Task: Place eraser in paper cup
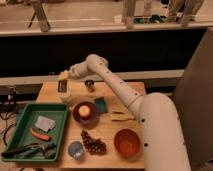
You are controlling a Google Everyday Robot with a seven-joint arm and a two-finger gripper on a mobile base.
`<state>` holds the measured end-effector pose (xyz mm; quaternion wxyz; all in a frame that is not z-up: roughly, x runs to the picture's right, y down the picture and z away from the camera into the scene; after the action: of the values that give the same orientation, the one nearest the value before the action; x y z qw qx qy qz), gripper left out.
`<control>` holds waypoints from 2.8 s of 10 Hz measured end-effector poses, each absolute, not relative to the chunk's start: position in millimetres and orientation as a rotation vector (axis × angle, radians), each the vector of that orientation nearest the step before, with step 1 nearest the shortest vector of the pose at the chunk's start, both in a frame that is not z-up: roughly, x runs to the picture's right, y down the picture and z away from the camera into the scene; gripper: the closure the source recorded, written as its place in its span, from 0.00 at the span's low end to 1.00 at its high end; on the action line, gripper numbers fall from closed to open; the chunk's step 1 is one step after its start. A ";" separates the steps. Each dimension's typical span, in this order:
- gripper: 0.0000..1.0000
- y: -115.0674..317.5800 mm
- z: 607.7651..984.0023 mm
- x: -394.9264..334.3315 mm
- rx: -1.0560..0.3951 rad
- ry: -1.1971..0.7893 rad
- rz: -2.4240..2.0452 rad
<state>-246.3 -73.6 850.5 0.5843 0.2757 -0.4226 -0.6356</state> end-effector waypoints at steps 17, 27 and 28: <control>1.00 -59.9 856.3 -257.1 1.026 -1.083 -1.681; 1.00 -64.0 841.7 -265.9 1.096 -0.900 -1.776; 1.00 -64.1 841.3 -264.0 1.094 -0.883 -1.808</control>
<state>-264.0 -64.1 841.3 0.4131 0.4352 -0.3511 -0.7188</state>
